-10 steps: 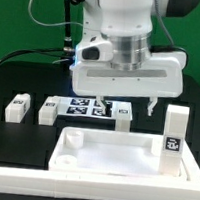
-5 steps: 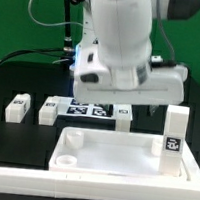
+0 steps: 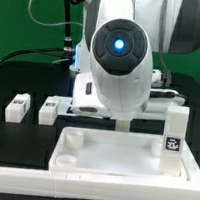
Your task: Assemble desk
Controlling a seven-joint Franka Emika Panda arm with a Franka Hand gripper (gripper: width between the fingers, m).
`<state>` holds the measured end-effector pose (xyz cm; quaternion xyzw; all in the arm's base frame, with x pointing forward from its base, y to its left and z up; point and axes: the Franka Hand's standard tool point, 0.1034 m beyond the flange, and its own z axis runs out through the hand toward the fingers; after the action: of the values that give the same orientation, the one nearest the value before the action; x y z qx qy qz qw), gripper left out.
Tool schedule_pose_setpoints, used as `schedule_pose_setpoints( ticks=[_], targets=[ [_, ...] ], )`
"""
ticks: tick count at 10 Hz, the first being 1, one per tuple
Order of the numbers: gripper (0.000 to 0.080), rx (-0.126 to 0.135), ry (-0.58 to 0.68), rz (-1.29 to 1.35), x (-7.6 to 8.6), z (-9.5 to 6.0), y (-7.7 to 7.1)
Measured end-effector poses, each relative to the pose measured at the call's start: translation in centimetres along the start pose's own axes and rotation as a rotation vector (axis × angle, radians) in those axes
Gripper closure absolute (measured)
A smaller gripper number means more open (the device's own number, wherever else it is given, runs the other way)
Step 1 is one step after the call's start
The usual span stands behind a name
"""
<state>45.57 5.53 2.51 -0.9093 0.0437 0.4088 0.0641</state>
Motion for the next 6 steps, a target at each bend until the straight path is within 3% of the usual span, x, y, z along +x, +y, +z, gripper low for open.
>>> schedule_pose_setpoints(
  ticks=[6],
  targets=[
    [0.0151, 0.004, -0.040, 0.017, -0.6, 1.9, 1.1]
  ],
)
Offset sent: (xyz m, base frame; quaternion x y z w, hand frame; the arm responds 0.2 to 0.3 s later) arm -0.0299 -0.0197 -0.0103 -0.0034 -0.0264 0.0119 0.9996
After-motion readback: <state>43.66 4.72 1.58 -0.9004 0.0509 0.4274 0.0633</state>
